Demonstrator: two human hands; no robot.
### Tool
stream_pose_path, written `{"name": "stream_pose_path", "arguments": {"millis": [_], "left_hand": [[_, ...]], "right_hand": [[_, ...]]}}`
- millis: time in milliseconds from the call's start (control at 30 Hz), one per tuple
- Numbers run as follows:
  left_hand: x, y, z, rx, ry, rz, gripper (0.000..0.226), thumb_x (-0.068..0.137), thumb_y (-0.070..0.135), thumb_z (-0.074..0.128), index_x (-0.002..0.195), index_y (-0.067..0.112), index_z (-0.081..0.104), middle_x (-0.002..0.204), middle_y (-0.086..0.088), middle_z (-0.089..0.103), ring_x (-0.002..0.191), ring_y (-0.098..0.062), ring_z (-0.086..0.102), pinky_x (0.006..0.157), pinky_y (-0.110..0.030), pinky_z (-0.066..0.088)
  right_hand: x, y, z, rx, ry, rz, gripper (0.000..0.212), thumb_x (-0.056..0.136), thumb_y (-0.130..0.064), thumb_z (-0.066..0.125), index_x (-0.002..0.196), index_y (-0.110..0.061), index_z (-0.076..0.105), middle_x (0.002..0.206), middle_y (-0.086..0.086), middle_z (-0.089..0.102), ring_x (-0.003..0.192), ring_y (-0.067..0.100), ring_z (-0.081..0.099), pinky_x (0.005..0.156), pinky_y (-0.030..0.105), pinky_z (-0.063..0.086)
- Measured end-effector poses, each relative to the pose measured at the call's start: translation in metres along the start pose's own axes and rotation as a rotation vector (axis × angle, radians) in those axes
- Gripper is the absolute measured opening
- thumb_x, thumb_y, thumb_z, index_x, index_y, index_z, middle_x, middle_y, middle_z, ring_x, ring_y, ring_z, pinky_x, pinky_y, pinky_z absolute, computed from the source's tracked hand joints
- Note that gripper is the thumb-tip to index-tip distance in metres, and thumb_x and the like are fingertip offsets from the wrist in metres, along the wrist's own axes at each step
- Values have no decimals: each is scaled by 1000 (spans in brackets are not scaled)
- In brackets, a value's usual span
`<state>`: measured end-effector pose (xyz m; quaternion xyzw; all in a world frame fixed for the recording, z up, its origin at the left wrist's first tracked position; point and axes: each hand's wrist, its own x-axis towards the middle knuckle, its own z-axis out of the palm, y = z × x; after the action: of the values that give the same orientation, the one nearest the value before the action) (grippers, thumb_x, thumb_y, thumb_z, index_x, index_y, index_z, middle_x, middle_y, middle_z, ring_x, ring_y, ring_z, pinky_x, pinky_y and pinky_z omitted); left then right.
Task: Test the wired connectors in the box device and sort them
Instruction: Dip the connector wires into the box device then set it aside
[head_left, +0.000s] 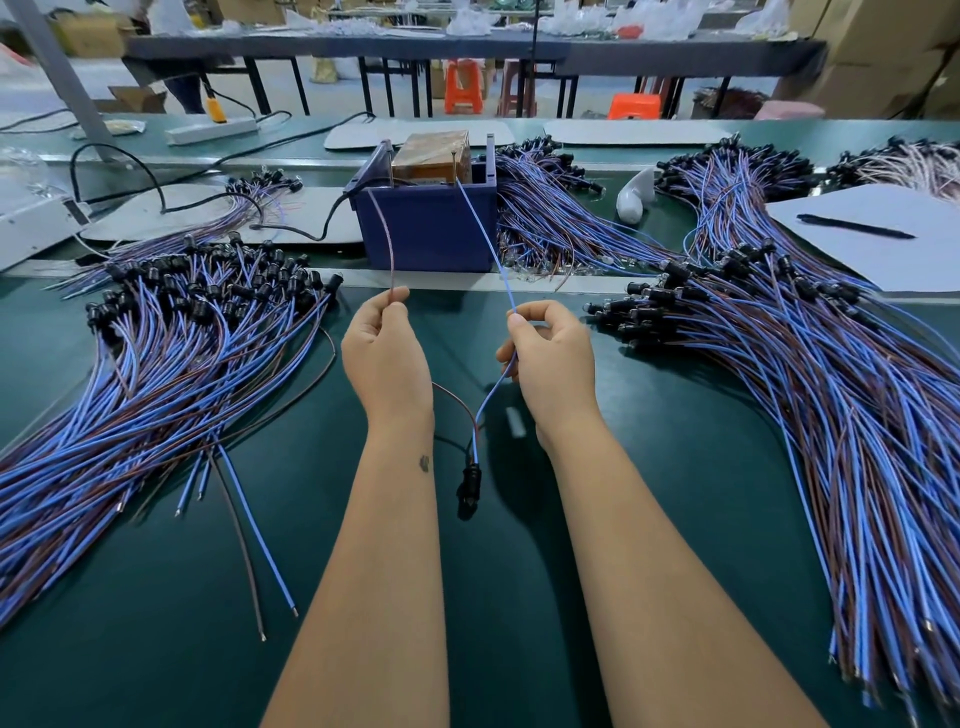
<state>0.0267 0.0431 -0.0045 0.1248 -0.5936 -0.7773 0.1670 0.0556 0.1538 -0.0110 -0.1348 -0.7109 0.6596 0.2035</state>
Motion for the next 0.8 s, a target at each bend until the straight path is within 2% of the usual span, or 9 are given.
{"name": "stream_pose_path", "arguments": {"millis": [267, 800], "left_hand": [[2, -1, -1, 8, -20, 4, 26, 93, 8, 47, 95, 19, 71, 46, 16, 35, 42, -5, 26, 41, -16, 26], [7, -3, 0, 54, -49, -11, 26, 94, 9, 47, 101, 17, 71, 52, 13, 35, 43, -6, 26, 41, -16, 27]], "right_hand": [[-1, -1, 0, -9, 3, 1, 12, 97, -17, 52, 87, -21, 57, 57, -6, 60, 59, 11, 56, 69, 35, 53], [-1, -1, 0, -24, -14, 4, 11, 97, -18, 53, 87, -21, 58, 58, -5, 60, 60, 11, 57, 69, 36, 53]]}}
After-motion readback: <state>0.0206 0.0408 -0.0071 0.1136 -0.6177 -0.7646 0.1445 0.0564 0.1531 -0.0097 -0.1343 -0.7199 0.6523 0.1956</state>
